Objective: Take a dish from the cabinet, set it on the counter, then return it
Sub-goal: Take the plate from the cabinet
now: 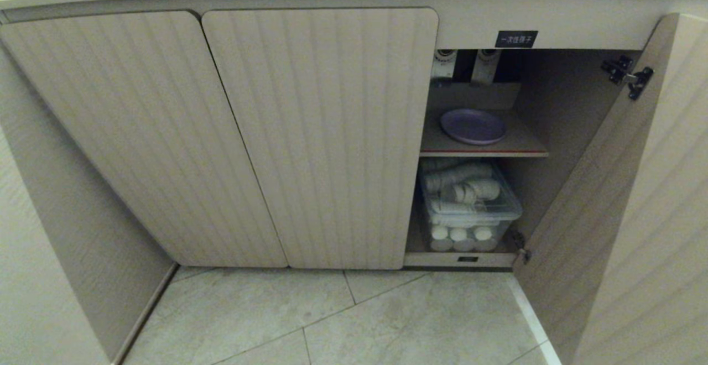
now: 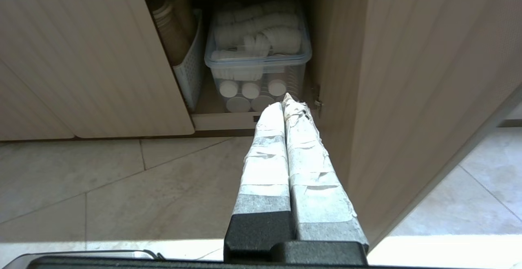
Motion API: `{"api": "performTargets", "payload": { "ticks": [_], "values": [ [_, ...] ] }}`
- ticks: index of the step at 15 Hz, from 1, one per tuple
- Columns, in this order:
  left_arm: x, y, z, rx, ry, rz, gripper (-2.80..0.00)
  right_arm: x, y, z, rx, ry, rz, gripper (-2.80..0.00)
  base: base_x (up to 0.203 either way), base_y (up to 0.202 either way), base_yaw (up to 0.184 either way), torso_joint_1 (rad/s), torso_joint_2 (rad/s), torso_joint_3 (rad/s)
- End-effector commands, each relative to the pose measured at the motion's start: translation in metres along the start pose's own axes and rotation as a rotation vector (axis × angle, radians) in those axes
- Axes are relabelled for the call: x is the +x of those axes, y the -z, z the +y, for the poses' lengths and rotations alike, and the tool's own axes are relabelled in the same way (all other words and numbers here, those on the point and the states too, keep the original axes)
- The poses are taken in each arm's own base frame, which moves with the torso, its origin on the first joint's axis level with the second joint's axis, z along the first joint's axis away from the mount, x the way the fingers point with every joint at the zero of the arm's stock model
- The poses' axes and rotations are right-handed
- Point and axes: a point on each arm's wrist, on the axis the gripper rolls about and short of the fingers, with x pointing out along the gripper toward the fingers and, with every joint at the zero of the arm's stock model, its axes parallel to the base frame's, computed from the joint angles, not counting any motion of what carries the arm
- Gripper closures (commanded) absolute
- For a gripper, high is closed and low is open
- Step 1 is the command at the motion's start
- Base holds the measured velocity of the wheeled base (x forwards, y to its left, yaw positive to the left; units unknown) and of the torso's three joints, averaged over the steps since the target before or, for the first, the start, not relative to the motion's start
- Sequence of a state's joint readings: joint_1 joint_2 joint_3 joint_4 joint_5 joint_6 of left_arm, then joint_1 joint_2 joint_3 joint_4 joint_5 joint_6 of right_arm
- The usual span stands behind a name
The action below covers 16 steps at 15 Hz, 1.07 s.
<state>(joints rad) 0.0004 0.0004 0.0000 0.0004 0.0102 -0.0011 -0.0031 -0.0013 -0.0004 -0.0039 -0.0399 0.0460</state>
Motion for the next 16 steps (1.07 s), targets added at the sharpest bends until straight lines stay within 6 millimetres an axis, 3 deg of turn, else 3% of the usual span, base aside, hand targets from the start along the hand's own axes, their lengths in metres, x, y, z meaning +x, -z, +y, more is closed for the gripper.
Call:
{"api": "performTargets", "payload": {
  "ticks": [1, 16],
  "values": [
    [0.0, 0.0001, 0.0, 0.0, 0.0, 0.0, 0.0, 0.0, -0.0004, 0.0, 0.0, 0.0, -0.001, 0.0, 0.0, 0.0, 0.0, 0.0, 0.0, 0.0],
    [0.0, 0.0001, 0.0, 0.0, 0.001, 0.0, 0.0, 0.0001, 0.0, 0.0, 0.0, 0.0, 0.001, 0.0, 0.0, 0.0, 0.0, 0.0, 0.0, 0.0]
  ]
}}
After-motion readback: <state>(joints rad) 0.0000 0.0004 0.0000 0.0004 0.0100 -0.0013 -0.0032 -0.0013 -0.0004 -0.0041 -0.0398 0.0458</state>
